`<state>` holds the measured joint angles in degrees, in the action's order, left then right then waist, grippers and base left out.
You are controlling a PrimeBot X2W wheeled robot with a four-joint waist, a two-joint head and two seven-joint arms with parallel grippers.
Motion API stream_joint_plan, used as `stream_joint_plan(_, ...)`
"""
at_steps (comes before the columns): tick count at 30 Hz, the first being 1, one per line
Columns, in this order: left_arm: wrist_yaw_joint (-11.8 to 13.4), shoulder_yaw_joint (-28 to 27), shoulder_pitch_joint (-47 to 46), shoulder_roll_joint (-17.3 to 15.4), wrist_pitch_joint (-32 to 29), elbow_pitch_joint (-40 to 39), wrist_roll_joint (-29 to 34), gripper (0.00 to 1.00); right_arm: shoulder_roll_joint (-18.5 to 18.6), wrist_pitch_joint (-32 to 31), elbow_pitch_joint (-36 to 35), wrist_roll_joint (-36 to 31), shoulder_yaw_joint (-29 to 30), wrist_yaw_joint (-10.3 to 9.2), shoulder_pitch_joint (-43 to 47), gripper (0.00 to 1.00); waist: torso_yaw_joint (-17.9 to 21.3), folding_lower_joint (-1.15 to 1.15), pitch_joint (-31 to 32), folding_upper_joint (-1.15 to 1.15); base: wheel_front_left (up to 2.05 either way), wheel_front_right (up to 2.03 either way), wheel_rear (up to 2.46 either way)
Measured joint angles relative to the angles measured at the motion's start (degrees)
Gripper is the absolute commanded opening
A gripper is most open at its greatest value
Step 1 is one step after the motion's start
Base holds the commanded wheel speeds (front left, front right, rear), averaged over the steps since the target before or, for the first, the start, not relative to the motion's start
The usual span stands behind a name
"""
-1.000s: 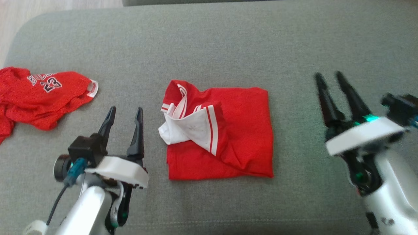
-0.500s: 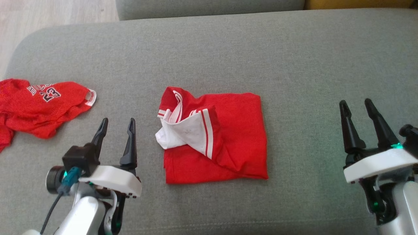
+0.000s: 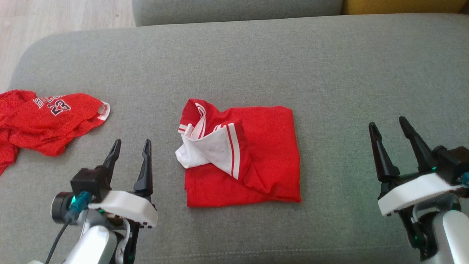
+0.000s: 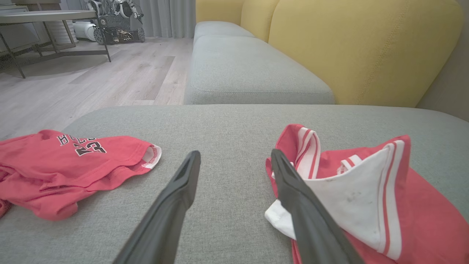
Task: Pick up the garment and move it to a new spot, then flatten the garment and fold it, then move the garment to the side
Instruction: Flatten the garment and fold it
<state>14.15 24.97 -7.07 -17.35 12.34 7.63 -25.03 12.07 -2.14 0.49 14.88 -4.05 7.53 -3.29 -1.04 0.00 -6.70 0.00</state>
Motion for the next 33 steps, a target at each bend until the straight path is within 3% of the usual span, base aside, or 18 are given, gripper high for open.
stream_joint_plan(24,0.0,0.3,-0.2,-0.1,0.0,1.2,-0.8,1.0,-0.4,-0.7,0.0,-0.9,0.3,0.0,0.4,1.0,-0.2,0.0,-0.5,0.0,0.0,0.0,0.0)
stream_joint_plan(25,0.0,0.4,-0.2,-0.1,0.0,1.2,-0.8,1.0,-0.4,-0.7,0.0,-0.9,0.4,0.0,0.4,0.63,-0.3,0.0,-0.5,0.0,0.0,0.0,0.0)
stream_joint_plan(26,0.0,0.4,-0.3,-0.1,0.0,1.2,-0.8,1.0,-0.4,-0.7,0.0,-0.8,0.4,0.0,0.4,0.36,-0.4,0.0,-0.6,0.0,0.0,0.0,0.0)
stream_joint_plan(27,0.0,0.4,-0.3,-0.1,0.0,1.2,-0.8,1.0,-0.4,-0.9,0.1,-0.8,0.4,0.0,0.3,0.0,-0.5,0.0,-0.8,0.0,0.0,0.0,0.0)
stream_joint_plan(33,-0.1,0.8,-1.7,0.0,0.1,1.4,-0.8,1.0,-0.1,-1.2,2.7,0.3,-3.5,0.0,-2.3,0.0,-1.8,0.0,-1.9,0.0,0.0,0.0,0.0)
